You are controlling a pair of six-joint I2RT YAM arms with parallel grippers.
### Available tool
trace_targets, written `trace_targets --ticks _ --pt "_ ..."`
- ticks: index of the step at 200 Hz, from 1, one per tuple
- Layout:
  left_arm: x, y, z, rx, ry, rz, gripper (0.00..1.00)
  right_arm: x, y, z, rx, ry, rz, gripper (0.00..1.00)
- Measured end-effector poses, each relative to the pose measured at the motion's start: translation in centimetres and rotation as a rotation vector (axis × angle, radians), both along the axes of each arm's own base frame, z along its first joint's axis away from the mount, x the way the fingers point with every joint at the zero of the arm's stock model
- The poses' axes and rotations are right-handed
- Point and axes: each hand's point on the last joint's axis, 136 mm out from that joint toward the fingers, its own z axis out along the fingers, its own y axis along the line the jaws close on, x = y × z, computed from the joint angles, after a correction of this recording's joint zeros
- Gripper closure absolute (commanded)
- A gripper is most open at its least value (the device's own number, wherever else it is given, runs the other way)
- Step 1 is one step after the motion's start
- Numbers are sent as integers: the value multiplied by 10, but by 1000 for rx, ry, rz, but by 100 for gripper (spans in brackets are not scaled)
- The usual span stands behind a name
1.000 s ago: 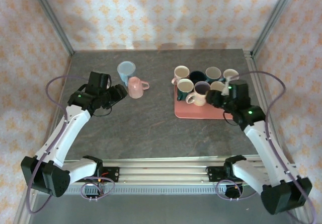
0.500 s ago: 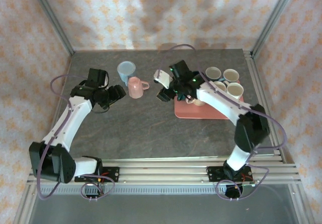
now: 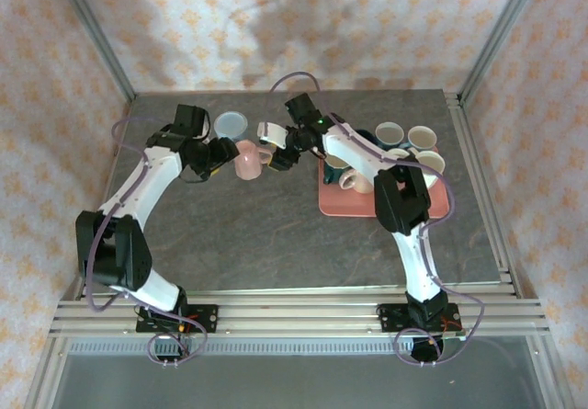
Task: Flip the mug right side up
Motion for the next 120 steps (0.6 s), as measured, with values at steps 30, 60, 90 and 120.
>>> trace_targets --ticks 30,60,90,120 --pt "15 -1 -11 1 23 2 36 20 2 -9 -14 -21 18 43" --pt "23 -1 -18 0 37 4 37 34 11 -18 -10 -43 45 46" --pt "24 3 -18 0 38 15 37 42 20 -33 -10 -41 64 50" --pt "25 6 -18 -11 38 29 37 43 23 -48 -27 -19 74 52"
